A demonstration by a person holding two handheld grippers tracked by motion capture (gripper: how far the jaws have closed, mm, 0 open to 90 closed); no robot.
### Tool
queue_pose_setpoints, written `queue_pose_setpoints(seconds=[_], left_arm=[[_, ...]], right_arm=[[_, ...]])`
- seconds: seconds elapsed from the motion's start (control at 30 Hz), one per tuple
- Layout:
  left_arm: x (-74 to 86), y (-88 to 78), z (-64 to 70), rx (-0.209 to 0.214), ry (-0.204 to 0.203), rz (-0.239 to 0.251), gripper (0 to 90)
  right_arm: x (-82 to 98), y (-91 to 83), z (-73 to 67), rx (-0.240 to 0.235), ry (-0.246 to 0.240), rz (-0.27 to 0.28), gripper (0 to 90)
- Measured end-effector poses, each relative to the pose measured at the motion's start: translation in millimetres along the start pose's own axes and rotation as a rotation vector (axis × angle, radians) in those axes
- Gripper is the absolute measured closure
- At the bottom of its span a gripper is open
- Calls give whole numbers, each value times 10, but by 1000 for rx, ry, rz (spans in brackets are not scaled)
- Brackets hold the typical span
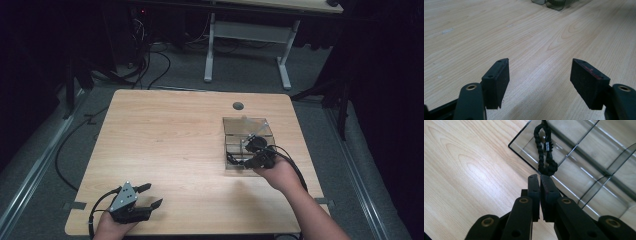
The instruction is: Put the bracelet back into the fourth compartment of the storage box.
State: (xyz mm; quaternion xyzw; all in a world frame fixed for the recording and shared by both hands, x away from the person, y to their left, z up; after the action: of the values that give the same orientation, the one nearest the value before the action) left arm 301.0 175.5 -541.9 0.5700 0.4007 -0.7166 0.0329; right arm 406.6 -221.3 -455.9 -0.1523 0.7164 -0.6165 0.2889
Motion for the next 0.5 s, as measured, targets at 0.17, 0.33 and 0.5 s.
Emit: queue_pose_setpoints(seconds=[0.17, 0.33, 0.5], left_arm=[[0, -1, -1, 0, 0, 0, 321], [0, -2, -1, -2, 1, 1, 321], [0, -2, 0, -4, 0, 2, 320]], right_arm=[[82, 66, -20, -2, -3, 16, 856], [161, 108, -60, -21, -6, 54, 847], [252, 163, -128, -31, -15, 106, 835]])
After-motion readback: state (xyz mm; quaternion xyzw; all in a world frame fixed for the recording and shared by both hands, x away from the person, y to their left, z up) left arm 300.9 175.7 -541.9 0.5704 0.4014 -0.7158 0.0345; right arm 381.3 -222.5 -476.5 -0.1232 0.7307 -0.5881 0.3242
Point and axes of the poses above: each handheld gripper's, and its own axes: y roughly forward along the jaws, x roughly out of its underside, z roughly to its right, the point moved 2 cm from there along y, roughly forward along the jaws, and after that the axes turned 5 degrees about -z, right-handed, at the moved point
